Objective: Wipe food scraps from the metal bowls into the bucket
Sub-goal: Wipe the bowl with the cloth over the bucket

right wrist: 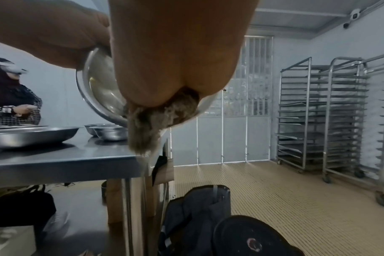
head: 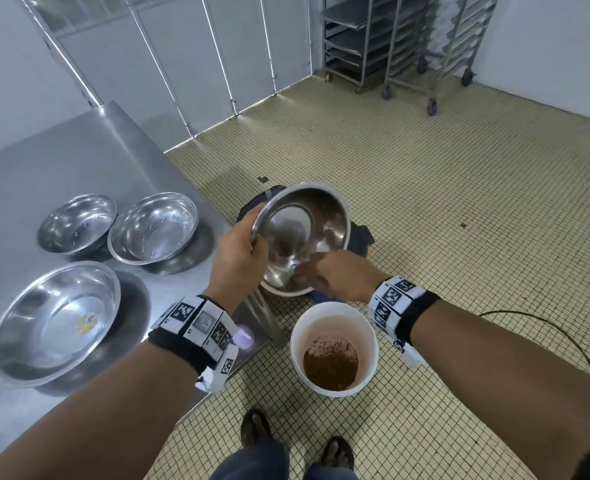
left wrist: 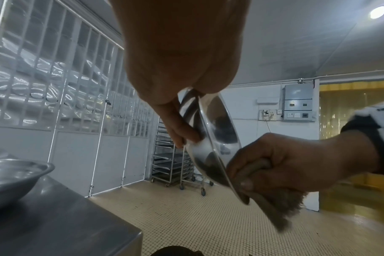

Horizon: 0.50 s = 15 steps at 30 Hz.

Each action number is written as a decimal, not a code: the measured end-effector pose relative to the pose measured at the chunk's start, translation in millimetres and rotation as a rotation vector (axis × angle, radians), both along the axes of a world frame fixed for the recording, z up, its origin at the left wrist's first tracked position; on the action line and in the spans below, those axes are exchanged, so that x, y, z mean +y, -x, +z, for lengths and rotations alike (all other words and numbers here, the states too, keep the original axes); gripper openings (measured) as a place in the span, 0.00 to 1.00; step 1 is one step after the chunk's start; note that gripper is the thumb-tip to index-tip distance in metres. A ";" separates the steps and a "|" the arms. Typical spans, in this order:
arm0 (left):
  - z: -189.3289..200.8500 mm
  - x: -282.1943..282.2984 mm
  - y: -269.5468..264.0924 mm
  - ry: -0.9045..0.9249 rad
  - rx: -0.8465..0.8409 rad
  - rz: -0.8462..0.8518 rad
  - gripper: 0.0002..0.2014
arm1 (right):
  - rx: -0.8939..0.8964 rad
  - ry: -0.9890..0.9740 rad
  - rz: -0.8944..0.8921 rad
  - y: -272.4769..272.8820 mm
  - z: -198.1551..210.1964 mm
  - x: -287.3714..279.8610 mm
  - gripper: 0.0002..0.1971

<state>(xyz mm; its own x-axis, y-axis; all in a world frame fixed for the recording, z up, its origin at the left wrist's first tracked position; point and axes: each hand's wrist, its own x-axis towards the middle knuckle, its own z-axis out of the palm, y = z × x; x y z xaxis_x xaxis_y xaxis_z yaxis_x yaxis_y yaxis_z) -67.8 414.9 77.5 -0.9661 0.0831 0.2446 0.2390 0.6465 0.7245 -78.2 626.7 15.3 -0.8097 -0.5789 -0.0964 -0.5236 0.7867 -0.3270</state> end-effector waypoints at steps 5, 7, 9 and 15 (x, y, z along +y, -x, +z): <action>0.7 -2.8 11.1 0.009 0.030 0.064 0.16 | -0.059 0.013 -0.024 -15.1 -12.7 17.6 0.20; 5.2 -2.6 15.9 0.011 0.039 0.075 0.16 | -0.070 0.088 -0.082 -22.5 -15.1 20.4 0.28; 9.4 -3.5 16.8 0.013 0.035 0.066 0.16 | -0.013 0.185 -0.156 -26.6 -8.3 22.6 0.32; 19.6 -5.6 4.6 -0.058 -0.015 0.011 0.18 | 0.387 0.429 -0.329 -15.5 48.3 35.7 0.17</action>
